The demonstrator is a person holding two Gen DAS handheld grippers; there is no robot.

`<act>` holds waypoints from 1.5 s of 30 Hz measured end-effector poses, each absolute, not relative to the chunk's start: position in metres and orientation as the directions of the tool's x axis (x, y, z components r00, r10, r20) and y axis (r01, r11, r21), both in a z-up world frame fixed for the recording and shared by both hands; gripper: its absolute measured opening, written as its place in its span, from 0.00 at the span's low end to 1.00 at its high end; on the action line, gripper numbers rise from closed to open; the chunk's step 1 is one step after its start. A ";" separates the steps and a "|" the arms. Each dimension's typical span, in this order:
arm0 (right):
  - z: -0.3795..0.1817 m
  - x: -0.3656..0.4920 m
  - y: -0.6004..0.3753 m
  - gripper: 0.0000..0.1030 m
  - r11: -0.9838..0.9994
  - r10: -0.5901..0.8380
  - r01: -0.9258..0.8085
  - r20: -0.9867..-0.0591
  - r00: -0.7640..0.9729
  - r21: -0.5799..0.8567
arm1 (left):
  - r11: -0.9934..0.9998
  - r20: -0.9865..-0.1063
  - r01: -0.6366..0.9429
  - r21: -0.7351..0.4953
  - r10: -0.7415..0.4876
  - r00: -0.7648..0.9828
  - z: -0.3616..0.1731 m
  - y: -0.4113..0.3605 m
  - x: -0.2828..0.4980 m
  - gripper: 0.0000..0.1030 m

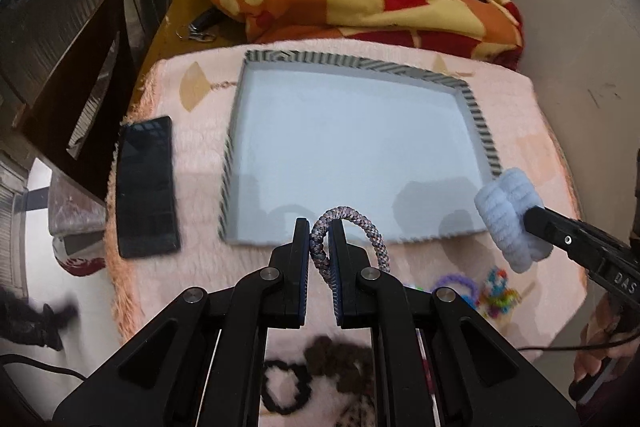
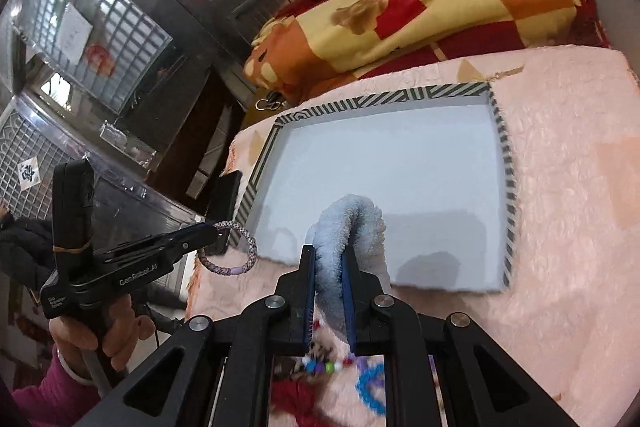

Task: Organize jewelry
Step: 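Carry both items into the striped tray and open both tools to release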

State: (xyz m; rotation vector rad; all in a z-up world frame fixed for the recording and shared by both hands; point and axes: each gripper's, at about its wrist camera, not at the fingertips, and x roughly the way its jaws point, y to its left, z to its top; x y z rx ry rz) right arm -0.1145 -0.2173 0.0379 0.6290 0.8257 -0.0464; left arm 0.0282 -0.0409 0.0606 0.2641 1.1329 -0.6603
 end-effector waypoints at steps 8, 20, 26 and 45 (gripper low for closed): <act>0.008 -0.052 -0.223 0.11 0.786 0.209 0.327 -0.722 0.660 0.525 | 0.831 -0.926 0.535 -0.155 -0.311 0.215 0.019 -0.052 0.071 0.08; -0.044 0.003 -0.214 0.13 0.735 0.335 0.344 -0.754 0.565 0.584 | 0.863 -0.957 0.505 -0.036 -0.175 0.232 -0.025 -0.058 0.094 0.09; -0.032 -0.011 -0.218 0.39 0.737 0.336 0.328 -0.741 0.581 0.591 | 0.862 -0.956 0.505 -0.038 -0.179 0.232 -0.024 -0.055 0.091 0.31; 0.007 -0.087 -0.198 0.39 0.830 0.173 0.345 -0.790 0.588 0.439 | 0.864 -0.918 0.502 -0.033 -0.224 0.326 0.017 -0.036 0.048 0.38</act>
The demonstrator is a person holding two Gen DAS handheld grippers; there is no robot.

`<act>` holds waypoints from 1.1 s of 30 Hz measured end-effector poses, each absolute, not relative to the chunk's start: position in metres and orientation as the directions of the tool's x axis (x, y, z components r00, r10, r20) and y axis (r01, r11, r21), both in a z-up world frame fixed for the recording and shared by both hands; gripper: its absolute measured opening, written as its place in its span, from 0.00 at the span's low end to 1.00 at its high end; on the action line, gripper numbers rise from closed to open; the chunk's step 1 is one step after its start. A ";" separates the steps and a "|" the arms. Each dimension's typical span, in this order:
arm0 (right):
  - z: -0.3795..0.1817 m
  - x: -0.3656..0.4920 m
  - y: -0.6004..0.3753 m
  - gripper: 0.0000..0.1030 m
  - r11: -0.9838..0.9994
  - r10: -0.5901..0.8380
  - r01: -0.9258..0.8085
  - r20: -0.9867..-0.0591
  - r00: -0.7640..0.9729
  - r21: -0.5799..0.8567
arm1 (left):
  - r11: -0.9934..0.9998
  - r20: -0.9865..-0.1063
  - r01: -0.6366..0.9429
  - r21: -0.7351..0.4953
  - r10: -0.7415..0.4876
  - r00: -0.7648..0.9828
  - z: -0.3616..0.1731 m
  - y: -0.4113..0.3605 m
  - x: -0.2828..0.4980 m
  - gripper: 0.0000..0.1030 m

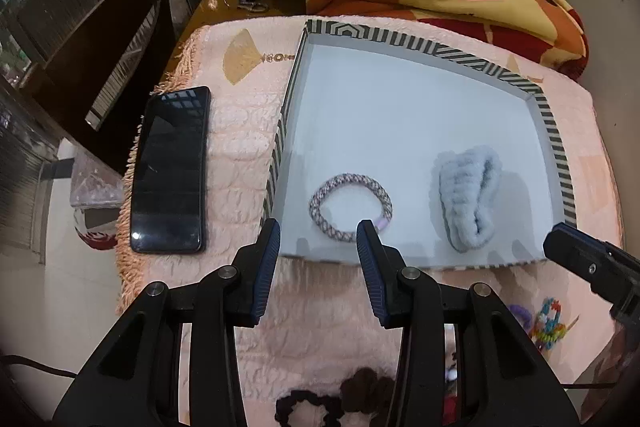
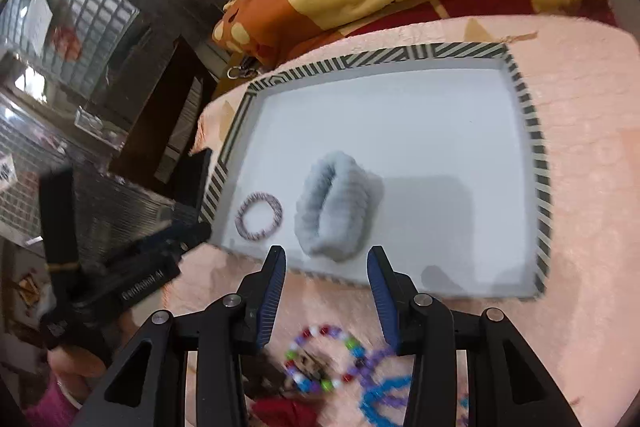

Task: Organize jewelry
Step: 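Carry both items into the striped tray and open both tools to release, then withdraw both tools from the tray back toward the accessory pile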

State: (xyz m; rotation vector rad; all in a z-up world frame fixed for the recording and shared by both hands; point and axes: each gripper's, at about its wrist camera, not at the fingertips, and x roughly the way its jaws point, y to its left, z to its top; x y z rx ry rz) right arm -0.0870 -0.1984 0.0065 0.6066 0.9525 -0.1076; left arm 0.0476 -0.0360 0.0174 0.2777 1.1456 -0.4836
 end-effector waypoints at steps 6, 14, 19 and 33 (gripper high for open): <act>0.007 -0.116 -0.189 0.39 0.840 0.139 0.356 -0.796 0.589 0.410 | 0.862 -0.910 0.506 -0.022 -0.227 0.347 0.021 -0.024 0.026 0.38; 0.009 -0.150 -0.173 0.39 0.853 0.091 0.368 -0.799 0.595 0.371 | 0.858 -0.904 0.513 -0.014 -0.230 0.361 0.022 -0.007 0.000 0.38; 0.006 -0.170 -0.164 0.39 0.866 0.043 0.383 -0.812 0.582 0.321 | 0.852 -0.904 0.523 -0.009 -0.230 0.359 0.020 0.004 -0.015 0.38; 0.001 -0.194 -0.151 0.40 0.867 0.006 0.407 -0.823 0.568 0.287 | 0.855 -0.909 0.517 -0.032 -0.240 0.340 0.021 0.029 -0.032 0.39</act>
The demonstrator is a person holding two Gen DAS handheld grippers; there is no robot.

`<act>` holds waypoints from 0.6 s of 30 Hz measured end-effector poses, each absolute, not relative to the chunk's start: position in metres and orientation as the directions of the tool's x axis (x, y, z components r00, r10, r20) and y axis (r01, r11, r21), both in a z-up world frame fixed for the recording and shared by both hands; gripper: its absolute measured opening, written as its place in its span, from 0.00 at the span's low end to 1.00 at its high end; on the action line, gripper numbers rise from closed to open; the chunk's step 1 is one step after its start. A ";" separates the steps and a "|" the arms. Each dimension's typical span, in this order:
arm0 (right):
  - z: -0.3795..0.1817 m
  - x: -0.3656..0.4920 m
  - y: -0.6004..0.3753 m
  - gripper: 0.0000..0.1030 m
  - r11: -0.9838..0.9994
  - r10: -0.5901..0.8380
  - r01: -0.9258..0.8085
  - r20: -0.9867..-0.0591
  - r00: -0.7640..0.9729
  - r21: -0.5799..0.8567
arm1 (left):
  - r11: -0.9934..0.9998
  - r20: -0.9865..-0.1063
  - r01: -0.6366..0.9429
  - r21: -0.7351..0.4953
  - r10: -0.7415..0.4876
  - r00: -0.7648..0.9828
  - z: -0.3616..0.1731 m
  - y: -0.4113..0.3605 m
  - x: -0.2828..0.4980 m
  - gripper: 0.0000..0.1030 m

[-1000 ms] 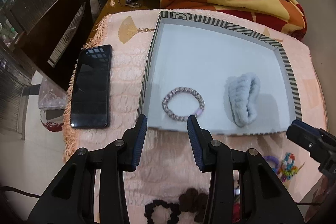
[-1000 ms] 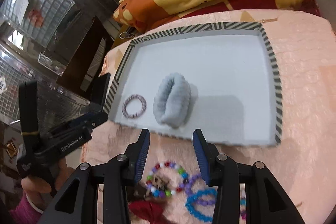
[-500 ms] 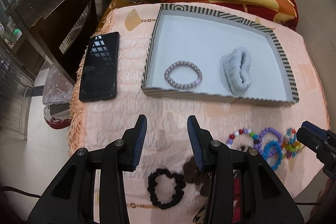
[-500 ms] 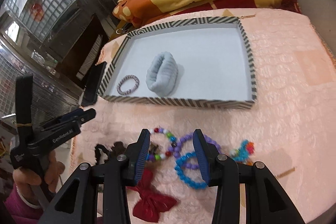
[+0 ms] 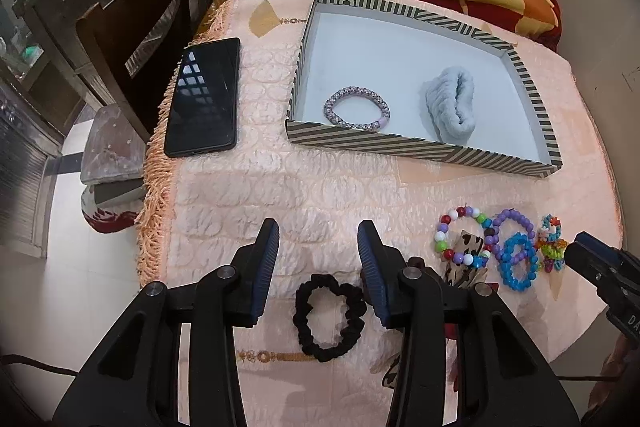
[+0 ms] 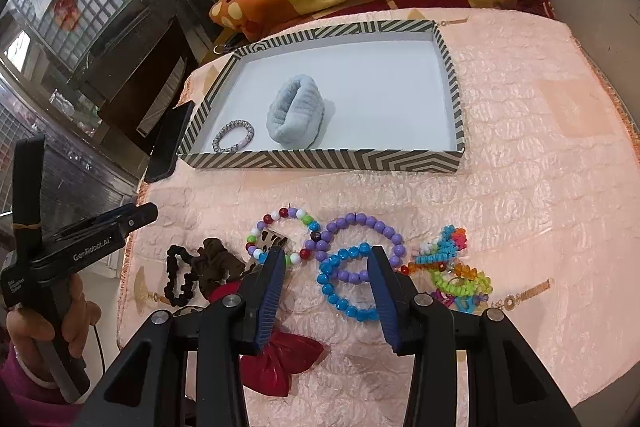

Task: Organize jewelry
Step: 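Withdraw both tools from the tray back toward the accessory pile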

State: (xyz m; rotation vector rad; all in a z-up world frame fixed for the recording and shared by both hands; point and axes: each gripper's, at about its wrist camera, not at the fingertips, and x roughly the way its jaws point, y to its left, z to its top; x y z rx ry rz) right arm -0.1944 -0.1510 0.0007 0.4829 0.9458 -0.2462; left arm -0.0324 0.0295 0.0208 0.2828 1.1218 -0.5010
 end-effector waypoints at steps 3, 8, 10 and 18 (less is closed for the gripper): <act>0.003 -0.194 -0.148 0.40 0.875 -0.013 0.407 -0.826 0.563 0.264 | 0.856 -0.909 0.516 -0.036 -0.243 0.339 0.021 0.030 -0.035 0.41; 0.002 -0.195 -0.144 0.40 0.881 -0.020 0.401 -0.827 0.561 0.251 | 0.859 -0.908 0.511 -0.035 -0.241 0.343 0.022 0.033 -0.037 0.42; 0.001 -0.195 -0.143 0.41 0.884 -0.020 0.398 -0.829 0.559 0.247 | 0.859 -0.907 0.511 -0.033 -0.241 0.346 0.022 0.033 -0.037 0.44; -0.001 -0.200 -0.142 0.41 0.876 -0.019 0.410 -0.833 0.553 0.253 | 0.853 -0.912 0.520 -0.040 -0.244 0.329 0.019 0.031 -0.041 0.45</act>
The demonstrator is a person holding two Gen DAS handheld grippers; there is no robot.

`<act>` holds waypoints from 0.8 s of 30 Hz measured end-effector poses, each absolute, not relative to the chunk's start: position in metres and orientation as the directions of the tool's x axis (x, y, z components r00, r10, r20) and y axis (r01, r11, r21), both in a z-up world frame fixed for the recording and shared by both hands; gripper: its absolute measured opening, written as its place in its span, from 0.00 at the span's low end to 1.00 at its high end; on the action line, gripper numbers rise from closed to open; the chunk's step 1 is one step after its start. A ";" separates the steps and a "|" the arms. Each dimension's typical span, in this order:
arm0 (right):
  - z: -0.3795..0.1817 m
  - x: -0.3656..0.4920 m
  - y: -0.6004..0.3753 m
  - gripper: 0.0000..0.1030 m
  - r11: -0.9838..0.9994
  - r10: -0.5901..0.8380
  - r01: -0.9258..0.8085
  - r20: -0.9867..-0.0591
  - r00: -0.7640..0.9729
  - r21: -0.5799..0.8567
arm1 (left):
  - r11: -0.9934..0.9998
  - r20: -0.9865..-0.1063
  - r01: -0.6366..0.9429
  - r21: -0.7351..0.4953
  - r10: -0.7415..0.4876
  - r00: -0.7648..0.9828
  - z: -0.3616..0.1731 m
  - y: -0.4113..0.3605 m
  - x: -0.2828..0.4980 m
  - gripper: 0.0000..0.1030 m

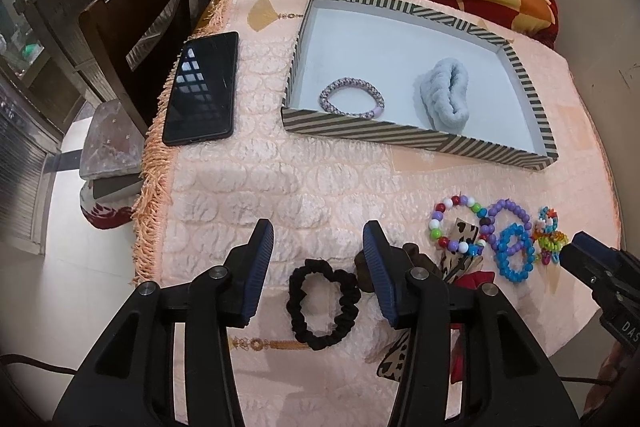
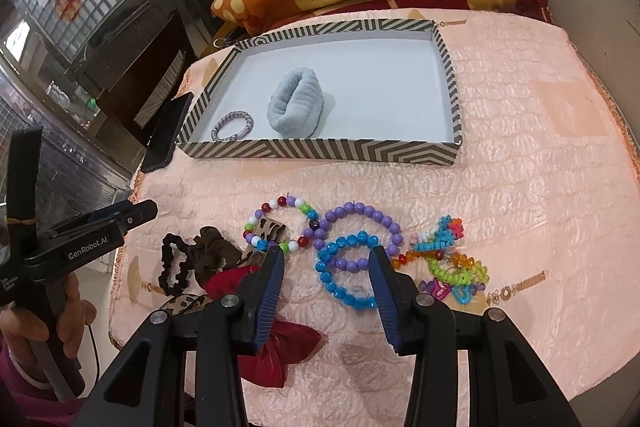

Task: Organize jewelry
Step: 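Withdraw both tools from the tray back toward the accessory pile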

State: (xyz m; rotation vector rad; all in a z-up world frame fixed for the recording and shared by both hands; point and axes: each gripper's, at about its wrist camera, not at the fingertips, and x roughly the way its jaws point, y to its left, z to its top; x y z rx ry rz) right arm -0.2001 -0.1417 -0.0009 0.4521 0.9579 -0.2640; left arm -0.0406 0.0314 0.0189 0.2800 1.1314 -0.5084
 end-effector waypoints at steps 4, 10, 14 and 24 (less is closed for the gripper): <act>-0.001 -0.203 -0.145 0.41 0.869 -0.032 0.427 -0.834 0.551 0.250 | 0.852 -0.912 0.522 -0.040 -0.244 0.329 0.018 0.031 -0.041 0.45; -0.007 -0.207 -0.152 0.41 0.858 -0.035 0.449 -0.844 0.535 0.249 | 0.853 -0.916 0.520 -0.044 -0.242 0.320 0.015 0.031 -0.040 0.45; -0.010 -0.209 -0.153 0.41 0.856 -0.036 0.454 -0.850 0.525 0.245 | 0.853 -0.918 0.521 -0.041 -0.238 0.317 0.014 0.031 -0.039 0.45; -0.021 -0.212 -0.156 0.41 0.858 -0.041 0.462 -0.867 0.496 0.224 | 0.855 -0.924 0.512 -0.080 -0.256 0.283 0.012 0.041 -0.032 0.45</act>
